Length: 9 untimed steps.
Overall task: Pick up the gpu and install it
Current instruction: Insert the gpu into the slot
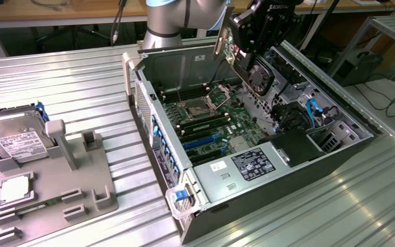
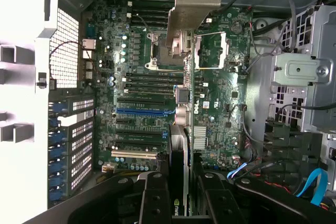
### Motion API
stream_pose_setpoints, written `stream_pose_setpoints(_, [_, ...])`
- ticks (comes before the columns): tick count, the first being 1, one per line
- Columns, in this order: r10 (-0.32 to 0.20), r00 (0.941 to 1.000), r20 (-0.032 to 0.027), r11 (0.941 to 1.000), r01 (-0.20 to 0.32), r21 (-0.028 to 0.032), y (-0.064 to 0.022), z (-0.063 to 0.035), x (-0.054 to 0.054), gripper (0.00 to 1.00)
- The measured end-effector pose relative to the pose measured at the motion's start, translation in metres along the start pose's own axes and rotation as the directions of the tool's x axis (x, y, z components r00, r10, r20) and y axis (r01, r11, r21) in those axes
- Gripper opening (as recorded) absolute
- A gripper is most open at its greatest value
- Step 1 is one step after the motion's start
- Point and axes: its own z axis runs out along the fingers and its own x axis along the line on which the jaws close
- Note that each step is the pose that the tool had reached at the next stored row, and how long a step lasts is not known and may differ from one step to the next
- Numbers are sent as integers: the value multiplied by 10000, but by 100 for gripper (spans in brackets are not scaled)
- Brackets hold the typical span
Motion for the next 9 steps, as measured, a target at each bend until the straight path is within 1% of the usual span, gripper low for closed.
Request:
stream_pose_setpoints(7, [-425,9991,-2,9991,425,1,0,0,0,27])
stream_pose_setpoints(9, [-700,9975,-3,9975,700,2,0,0,0,27])
